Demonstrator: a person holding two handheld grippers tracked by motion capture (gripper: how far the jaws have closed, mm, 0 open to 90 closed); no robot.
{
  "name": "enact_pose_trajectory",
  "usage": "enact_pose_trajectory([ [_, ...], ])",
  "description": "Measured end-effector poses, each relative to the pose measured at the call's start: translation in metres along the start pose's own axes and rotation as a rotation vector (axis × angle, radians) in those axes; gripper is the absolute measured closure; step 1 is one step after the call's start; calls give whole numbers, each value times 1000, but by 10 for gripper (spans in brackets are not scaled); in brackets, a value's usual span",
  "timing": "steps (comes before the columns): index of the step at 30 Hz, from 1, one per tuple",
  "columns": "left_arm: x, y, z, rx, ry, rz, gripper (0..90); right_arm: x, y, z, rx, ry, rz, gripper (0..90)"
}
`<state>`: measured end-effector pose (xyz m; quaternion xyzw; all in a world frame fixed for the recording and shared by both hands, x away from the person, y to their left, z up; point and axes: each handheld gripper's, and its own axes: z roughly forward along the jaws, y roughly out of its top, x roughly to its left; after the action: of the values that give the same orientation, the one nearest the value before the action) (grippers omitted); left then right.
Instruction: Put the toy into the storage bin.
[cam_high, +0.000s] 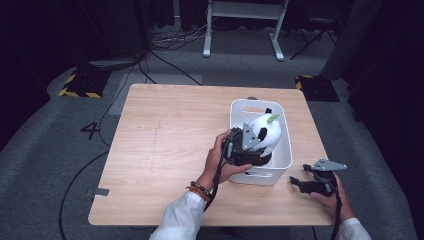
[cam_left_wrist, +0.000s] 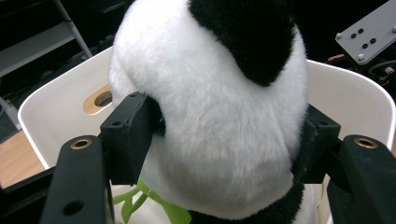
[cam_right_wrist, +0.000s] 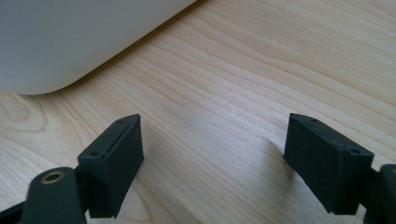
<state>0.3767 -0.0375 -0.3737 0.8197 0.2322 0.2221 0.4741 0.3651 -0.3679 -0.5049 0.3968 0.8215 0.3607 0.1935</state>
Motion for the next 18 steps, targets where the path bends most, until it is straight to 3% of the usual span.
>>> enact_pose_trajectory([
  [13, 0, -2, -1, 13, -13, 7, 305, 0, 0, 0, 1, 3, 3, 198],
  [18, 1, -4, 0, 4, -17, -9, 291, 0, 0, 0, 1, 2, 2, 198],
])
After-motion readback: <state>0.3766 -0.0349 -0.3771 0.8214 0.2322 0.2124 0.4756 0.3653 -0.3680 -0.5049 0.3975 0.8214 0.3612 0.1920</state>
